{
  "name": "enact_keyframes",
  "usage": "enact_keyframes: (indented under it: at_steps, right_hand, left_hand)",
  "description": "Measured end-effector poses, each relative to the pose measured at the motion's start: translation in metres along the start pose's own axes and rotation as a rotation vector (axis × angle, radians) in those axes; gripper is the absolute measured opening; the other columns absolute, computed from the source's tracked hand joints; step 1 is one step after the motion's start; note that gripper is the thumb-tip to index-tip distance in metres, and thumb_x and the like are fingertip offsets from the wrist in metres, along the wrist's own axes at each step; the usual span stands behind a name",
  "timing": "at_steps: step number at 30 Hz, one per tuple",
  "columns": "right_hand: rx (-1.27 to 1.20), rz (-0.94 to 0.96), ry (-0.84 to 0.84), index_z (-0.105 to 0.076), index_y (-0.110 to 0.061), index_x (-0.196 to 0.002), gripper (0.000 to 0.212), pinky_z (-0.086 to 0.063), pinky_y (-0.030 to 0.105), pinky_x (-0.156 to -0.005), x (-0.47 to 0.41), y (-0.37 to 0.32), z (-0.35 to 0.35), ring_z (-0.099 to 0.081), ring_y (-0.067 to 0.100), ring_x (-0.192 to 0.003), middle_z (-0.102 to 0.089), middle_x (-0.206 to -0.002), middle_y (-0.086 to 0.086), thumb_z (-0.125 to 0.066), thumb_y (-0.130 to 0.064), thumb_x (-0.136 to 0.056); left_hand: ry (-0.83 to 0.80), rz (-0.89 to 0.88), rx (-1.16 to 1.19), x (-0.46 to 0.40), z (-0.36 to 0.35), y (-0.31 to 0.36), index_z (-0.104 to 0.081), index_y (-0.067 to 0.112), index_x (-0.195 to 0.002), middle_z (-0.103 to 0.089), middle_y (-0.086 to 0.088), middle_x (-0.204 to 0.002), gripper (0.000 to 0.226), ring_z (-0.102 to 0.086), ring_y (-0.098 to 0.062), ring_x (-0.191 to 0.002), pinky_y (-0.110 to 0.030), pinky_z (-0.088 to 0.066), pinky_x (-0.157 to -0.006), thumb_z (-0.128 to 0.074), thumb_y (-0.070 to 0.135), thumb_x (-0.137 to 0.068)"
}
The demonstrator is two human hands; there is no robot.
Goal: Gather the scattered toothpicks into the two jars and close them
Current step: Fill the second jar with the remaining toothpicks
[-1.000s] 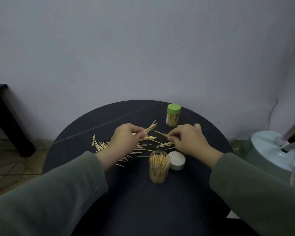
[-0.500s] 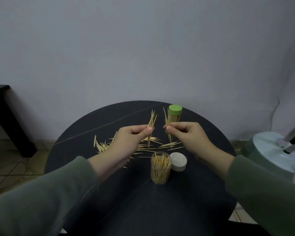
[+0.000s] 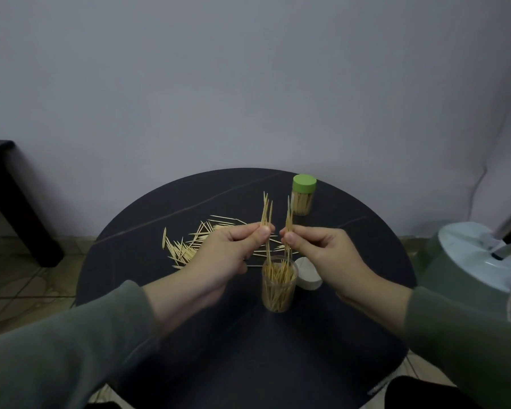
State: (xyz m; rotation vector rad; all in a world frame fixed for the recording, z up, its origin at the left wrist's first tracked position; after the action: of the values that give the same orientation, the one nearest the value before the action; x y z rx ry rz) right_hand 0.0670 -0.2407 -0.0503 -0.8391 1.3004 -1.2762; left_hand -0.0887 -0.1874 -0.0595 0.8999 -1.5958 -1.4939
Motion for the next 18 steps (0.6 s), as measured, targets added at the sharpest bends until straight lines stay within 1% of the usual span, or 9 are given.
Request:
enact_keyframes:
  at_steps: [3,6,8,10,12,14,16,17,18]
  right_hand:
    - [-0.004,-0.002,-0.032,-0.071,-0.020,-0.103,0.020,-0.053,0.016,-0.079,0.002,0.004,-0.005,-0.068,0.004,-0.096,-0.074,-0.098,-0.004,-0.064,-0.010,-0.087]
    - [-0.002,0.022,-0.099,-0.069,-0.013,-0.109,0.025,-0.052,0.015,-0.077,0.003,0.003,-0.008,-0.069,0.007,-0.093,-0.074,-0.097,0.000,-0.063,-0.004,-0.086]
    - [-0.018,0.011,-0.118,-0.068,-0.011,-0.109,0.026,-0.052,0.014,-0.076,0.002,0.004,-0.008,-0.070,0.006,-0.091,-0.074,-0.095,-0.002,-0.064,-0.001,-0.085]
    - [-0.001,0.000,-0.138,-0.070,-0.010,-0.106,0.024,-0.052,0.016,-0.077,0.001,0.007,-0.007,-0.070,0.007,-0.091,-0.074,-0.094,-0.002,-0.065,-0.002,-0.084]
    - [0.023,0.001,-0.157,-0.072,-0.008,-0.101,0.021,-0.052,0.018,-0.078,0.000,0.011,-0.005,-0.069,0.008,-0.092,-0.073,-0.094,-0.001,-0.068,-0.008,-0.081]
    - [0.024,-0.015,-0.168,-0.074,-0.010,-0.096,0.024,-0.053,0.023,-0.081,0.000,0.014,-0.003,-0.067,0.011,-0.093,-0.070,-0.093,-0.002,-0.070,-0.020,-0.074]
    - [0.045,-0.021,-0.191,-0.076,-0.017,-0.090,0.022,-0.053,0.025,-0.082,-0.001,0.015,-0.001,-0.066,0.012,-0.091,-0.068,-0.090,-0.004,-0.070,-0.026,-0.070]
    - [0.065,-0.015,-0.211,-0.076,-0.019,-0.088,0.020,-0.053,0.025,-0.082,-0.002,0.014,-0.002,-0.066,0.011,-0.089,-0.067,-0.088,-0.005,-0.071,-0.026,-0.070]
    - [0.086,-0.012,-0.228,-0.076,-0.020,-0.087,0.019,-0.053,0.023,-0.080,-0.002,0.014,-0.002,-0.065,0.009,-0.088,-0.066,-0.087,-0.006,-0.071,-0.026,-0.070]
  left_hand:
    - [-0.014,-0.003,0.058,0.002,-0.003,-0.004,-0.077,0.020,-0.096,-0.063,0.013,-0.074,0.016,-0.037,-0.007,-0.065,-0.018,-0.030,-0.050,-0.065,0.026,-0.088]
    - [-0.043,-0.008,0.054,0.003,-0.006,-0.006,-0.077,0.021,-0.098,-0.070,0.014,-0.091,0.021,-0.047,-0.001,-0.070,-0.023,-0.034,-0.061,-0.065,0.031,-0.084]
    - [-0.067,-0.007,0.047,0.004,-0.008,-0.008,-0.075,0.020,-0.104,-0.071,0.011,-0.106,0.031,-0.053,-0.002,-0.087,-0.031,-0.033,-0.075,-0.065,0.036,-0.079]
    - [-0.089,0.004,0.053,0.007,-0.009,-0.011,-0.075,0.020,-0.104,-0.071,0.008,-0.110,0.033,-0.055,-0.005,-0.093,-0.035,-0.030,-0.079,-0.065,0.036,-0.077]
    - [-0.116,0.015,0.054,0.010,-0.009,-0.015,-0.075,0.020,-0.105,-0.073,0.007,-0.106,0.033,-0.059,0.000,-0.087,-0.035,-0.030,-0.079,-0.064,0.034,-0.078]
    - [-0.127,-0.003,0.062,0.011,-0.010,-0.016,-0.074,0.018,-0.105,-0.074,0.006,-0.100,0.031,-0.061,0.006,-0.079,-0.025,-0.037,-0.073,-0.064,0.030,-0.078]
    - [-0.135,-0.041,0.077,0.009,-0.009,-0.015,-0.073,0.012,-0.105,-0.074,0.005,-0.095,0.031,-0.062,0.008,-0.074,-0.010,-0.042,-0.060,-0.064,0.025,-0.078]
    - [-0.140,-0.060,0.073,0.009,-0.008,-0.013,-0.073,0.009,-0.106,-0.074,0.003,-0.095,0.031,-0.063,0.007,-0.075,-0.006,-0.043,-0.058,-0.064,0.022,-0.079]
    - [-0.144,-0.080,0.059,0.008,-0.007,-0.013,-0.072,0.006,-0.107,-0.075,0.001,-0.097,0.031,-0.065,0.005,-0.079,-0.005,-0.045,-0.061,-0.065,0.019,-0.080]
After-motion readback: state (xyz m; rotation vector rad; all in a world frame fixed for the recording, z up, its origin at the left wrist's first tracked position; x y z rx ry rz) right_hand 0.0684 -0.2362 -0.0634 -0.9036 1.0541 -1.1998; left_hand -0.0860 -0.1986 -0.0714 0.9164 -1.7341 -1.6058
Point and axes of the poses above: each hand's wrist, its own x-axis away from the middle knuckle, its own z-axis out of the back of the hand, y = z × x, the point moved 5 cm from there along -x, towards the middle knuckle
